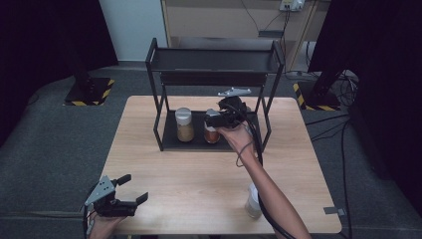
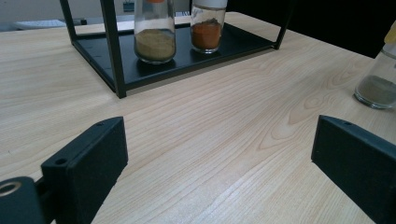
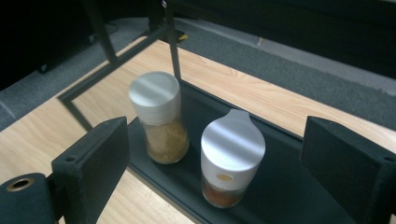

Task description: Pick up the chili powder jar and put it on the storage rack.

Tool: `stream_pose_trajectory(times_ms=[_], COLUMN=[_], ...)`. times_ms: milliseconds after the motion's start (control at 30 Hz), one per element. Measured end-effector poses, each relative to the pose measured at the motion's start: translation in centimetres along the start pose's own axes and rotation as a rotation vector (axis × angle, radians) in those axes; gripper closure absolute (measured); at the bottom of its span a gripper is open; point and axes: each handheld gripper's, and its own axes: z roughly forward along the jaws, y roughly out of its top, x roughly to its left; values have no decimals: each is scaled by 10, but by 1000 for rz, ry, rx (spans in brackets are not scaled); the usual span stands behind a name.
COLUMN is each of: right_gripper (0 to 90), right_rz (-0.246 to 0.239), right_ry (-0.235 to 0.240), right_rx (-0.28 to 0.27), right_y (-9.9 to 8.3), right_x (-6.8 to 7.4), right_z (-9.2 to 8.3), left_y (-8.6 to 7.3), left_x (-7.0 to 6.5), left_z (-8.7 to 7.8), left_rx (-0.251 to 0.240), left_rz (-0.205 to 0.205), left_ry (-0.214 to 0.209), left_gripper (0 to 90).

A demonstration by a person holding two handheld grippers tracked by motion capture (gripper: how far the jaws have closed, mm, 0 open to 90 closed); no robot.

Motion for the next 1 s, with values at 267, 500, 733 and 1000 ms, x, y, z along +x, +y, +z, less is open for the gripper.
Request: stream_pose_trajectory(times_ms=[267,500,733,1000], right_gripper=[89,90,89,89], right_rz=[-35,-44,-64,-80], right_ry=[58,119,139,137], right_rx=[-50,-95,-136,-174], right_y=[-6,-20,-37,-63], right_x=[-8,-14,-18,-21], right_z=[-41,-71,-102,-135], left_y=[0,0,0,0], left_x=[0,0,0,0], left_z=[1,0,0,0], left_rx=[2,1,0,-1], left_rz=[-2,-4,-5,-6], left_ry=[1,1,1,2], left_gripper=[26,26,26,25])
